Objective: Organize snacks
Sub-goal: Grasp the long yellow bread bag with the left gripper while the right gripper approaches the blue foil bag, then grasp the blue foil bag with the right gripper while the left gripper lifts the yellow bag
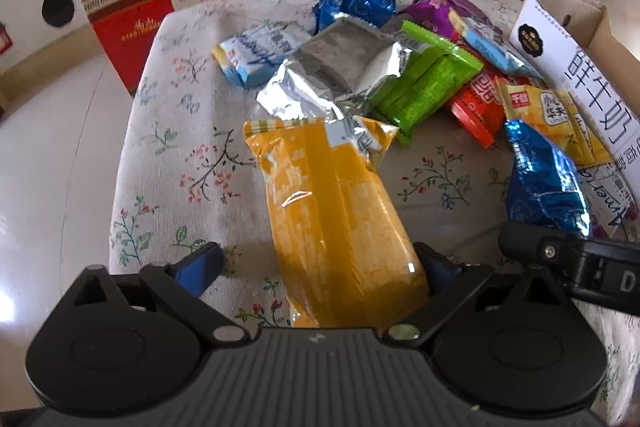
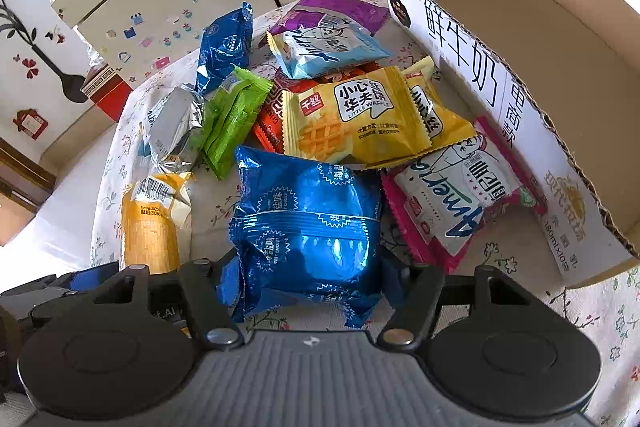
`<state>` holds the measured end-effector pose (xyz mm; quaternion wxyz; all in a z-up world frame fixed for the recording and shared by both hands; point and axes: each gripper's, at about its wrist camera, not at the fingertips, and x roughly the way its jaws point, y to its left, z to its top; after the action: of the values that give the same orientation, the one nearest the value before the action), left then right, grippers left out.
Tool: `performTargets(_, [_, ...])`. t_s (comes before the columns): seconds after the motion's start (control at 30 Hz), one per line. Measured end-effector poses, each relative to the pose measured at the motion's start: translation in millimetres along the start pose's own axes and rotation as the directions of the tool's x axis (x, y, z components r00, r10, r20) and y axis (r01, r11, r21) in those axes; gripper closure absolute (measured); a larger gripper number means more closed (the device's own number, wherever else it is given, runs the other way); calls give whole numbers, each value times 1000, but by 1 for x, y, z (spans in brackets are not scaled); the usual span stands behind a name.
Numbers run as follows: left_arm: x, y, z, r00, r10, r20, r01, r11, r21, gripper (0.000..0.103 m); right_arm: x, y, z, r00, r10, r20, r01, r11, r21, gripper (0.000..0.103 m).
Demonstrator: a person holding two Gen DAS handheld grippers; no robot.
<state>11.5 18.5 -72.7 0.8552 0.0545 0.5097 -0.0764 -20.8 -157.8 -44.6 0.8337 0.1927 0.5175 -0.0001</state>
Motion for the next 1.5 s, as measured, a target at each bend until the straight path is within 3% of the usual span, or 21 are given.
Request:
performTargets(0.07, [-4,-4,0,999,-33,22,33,999,31,36,0,0,0,1000,3,-1,-3,1000,2,32])
performTargets(0.13, [-9,-6,-1,999,-43,25,42,999,34,44,1,1,0,1000,7,-3,-7,1000,2,32])
performTargets(0.37, [-17,-7,-4,997,-49,53,46,997,57,50,-5,7,0,999,40,-3,-40,999,-15,33])
performTargets(0.8, [-47,-7,4,985,-69,156,57,995,82,53,-34,18,11,993,34,116,-20,993,-116,33])
performTargets(1.2, [-65,-15,16,968,-74,239,55,995,86,59,-51,8,19,984,46,173,-31,995,-91,33])
performTargets(1.4, [-62,-21,16,973,-94,212,75,992,99,60,-53,6,18,985,41,170,-27,996,-85,33])
performTargets(1.5, [-57,-20,13,981,-72,181,54,993,104,47,-54,4,19,985,35,170,-22,997,-77,33])
